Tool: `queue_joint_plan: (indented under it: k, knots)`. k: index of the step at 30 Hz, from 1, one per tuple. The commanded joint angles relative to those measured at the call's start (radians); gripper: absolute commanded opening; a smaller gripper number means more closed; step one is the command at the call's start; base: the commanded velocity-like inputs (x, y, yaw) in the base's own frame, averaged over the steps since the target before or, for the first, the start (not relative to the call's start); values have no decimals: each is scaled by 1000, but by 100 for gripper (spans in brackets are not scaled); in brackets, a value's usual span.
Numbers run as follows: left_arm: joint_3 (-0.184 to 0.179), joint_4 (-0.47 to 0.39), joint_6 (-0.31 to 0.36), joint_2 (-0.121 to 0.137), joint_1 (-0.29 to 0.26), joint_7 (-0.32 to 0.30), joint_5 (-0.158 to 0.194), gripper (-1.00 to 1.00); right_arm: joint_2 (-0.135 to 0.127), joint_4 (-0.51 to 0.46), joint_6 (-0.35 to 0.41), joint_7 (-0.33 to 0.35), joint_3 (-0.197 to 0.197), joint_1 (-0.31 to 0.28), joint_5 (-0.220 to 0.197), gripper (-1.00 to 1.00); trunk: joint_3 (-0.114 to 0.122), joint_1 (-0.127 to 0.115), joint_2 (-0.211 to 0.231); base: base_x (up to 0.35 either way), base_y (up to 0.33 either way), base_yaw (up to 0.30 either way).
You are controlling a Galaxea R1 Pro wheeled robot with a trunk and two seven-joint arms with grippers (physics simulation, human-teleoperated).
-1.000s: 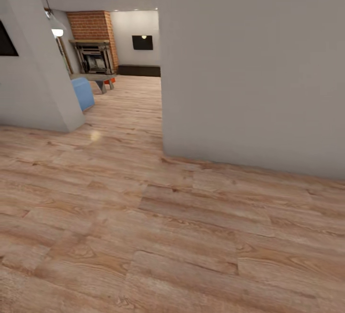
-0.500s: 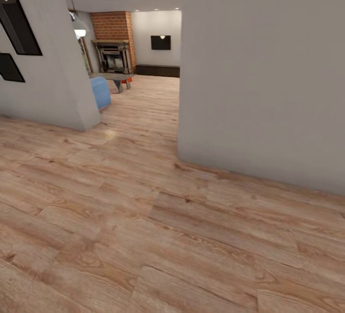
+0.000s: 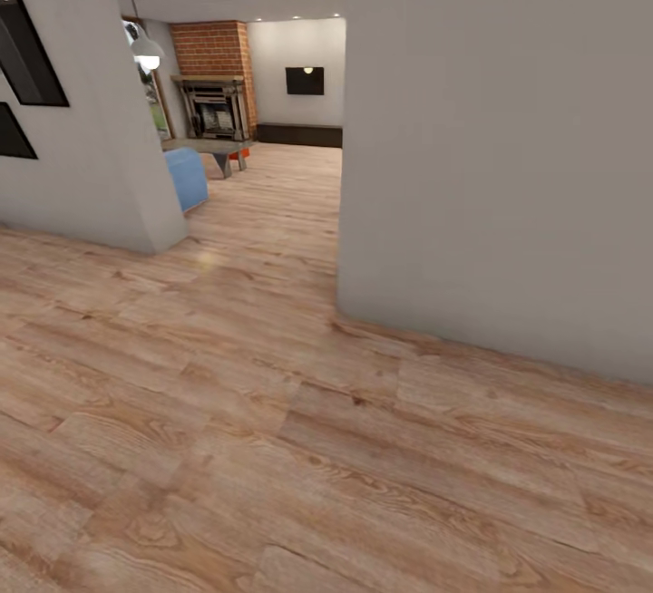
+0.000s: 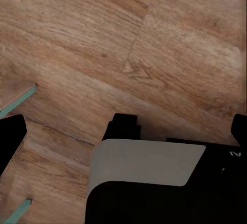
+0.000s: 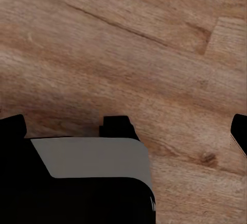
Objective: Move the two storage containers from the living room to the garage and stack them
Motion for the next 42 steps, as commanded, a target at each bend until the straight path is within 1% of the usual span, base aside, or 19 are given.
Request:
queue_joint_plan:
  k: [1,12,21,27,29,42]
  knots:
    - [0,0,3,0,-1,3,7,100,1,3,-5,0,8,-1,-9,100,-1,1,0,321,0,0]
    - [0,0,2,-1,0,3,7,100,1,3,-7,0,8,-1,-9,100,-1,1,0,321,0,0]
    - [0,0,2,-1,20,1,7,100,3,3,-5,0,10,-1,-9,100,-1,1,0,321,0,0]
    - [0,0,-4,-7,56,1,5,100,7,3,-3,1,11,19,-5,100,-1,1,0,321,0,0]
    - [0,0,-7,-5,64,1,6,100,8,3,-2,1,11,28,-3,100,-1,1,0,321,0,0]
    - [0,0,-11,-3,69,1,5,100,5,3,-2,1,11,33,-3,100,-1,1,0,322,0,0]
